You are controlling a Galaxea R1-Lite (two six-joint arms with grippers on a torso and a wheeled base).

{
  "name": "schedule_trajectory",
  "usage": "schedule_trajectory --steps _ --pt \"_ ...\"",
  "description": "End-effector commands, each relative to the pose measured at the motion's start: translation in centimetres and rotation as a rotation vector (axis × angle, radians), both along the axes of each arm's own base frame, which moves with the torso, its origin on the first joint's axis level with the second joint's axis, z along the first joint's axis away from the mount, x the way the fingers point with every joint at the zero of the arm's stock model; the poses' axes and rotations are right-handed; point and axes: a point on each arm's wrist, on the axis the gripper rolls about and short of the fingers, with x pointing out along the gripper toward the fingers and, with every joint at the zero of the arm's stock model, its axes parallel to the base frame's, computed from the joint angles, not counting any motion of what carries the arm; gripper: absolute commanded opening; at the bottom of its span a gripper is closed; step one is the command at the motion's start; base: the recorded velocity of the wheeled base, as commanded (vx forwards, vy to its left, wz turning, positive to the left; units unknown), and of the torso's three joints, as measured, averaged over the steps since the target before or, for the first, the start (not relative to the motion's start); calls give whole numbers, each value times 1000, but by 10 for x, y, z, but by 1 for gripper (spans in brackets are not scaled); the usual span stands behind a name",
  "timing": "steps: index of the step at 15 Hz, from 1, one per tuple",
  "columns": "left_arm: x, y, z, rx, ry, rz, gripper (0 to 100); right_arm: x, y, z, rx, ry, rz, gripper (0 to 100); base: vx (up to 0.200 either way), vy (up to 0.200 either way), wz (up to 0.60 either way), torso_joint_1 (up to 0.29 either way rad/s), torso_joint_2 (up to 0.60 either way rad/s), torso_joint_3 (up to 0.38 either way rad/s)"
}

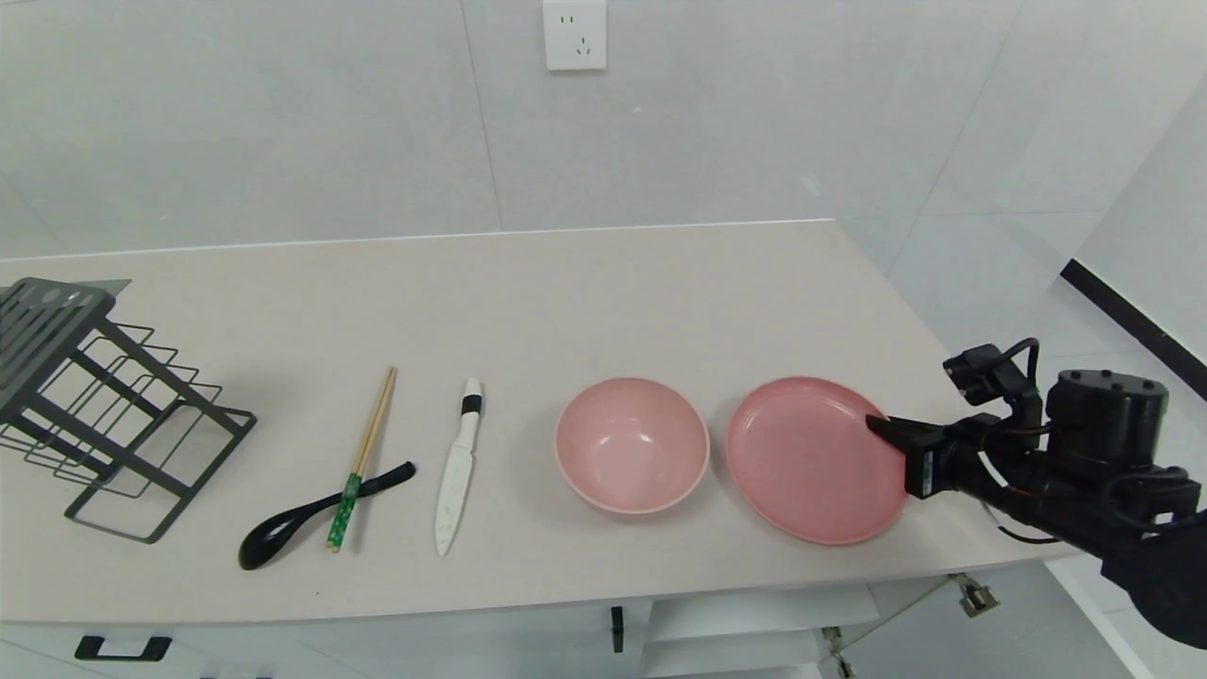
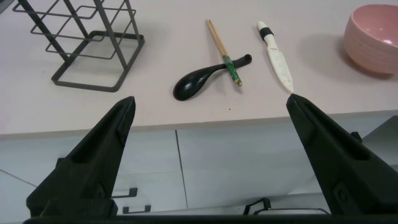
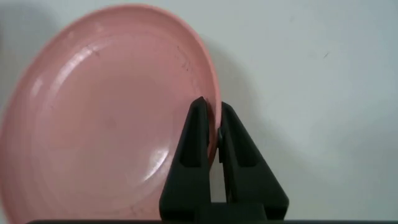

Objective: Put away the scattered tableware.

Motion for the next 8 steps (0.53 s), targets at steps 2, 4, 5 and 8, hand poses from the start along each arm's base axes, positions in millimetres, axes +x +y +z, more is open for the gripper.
schedule_trajectory --steps 2,4,5,8 --pt "0 0 0 12 0 -1 100 -21 -4 48 23 -180 -12 0 0 0 0 0 0 0" --pt "0 0 0 14 2 -6 100 -33 -5 60 28 -229 -13 0 0 0 0 0 0 0" --pt "0 0 0 24 -2 -18 100 -35 -8 65 29 -249 -22 0 0 0 0 0 0 0" --pt "-3 -1 23 36 -229 -28 100 -54 -11 65 34 -278 -29 0 0 0 0 0 0 0"
